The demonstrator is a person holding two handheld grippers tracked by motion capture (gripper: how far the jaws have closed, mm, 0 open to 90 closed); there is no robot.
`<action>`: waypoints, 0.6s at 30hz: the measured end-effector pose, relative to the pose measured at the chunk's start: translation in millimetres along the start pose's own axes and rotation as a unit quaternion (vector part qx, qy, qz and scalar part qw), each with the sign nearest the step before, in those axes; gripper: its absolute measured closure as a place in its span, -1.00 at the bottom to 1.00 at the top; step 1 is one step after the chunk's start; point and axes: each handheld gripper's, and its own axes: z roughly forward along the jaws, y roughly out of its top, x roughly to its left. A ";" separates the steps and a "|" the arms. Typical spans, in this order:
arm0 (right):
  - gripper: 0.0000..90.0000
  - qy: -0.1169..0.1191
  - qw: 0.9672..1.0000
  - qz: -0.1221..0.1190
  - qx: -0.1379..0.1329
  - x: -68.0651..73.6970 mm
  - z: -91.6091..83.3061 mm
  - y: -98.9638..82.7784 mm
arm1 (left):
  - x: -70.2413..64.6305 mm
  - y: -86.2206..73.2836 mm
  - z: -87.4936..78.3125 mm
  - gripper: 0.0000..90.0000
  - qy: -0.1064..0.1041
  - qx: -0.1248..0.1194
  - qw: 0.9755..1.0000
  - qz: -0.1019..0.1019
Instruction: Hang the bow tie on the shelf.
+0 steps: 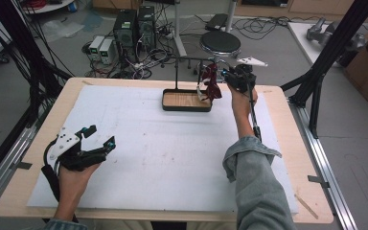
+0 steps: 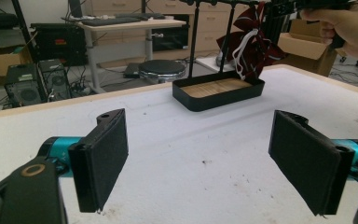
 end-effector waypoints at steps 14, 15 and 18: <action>-0.13 0.004 0.999 0.030 -0.028 -21.7 -41.4 12.1 | -1.4 5.0 -3.7 -0.55 -0.001 -0.011 1.000 0.000; -0.16 0.003 0.999 0.031 -0.032 -22.9 -44.3 13.2 | -1.2 5.4 -3.9 -0.55 0.000 -0.012 1.000 0.002; -0.25 0.005 0.998 0.038 -0.043 -26.4 -52.2 16.0 | -1.4 5.6 -4.1 -0.56 0.000 -0.012 1.000 0.003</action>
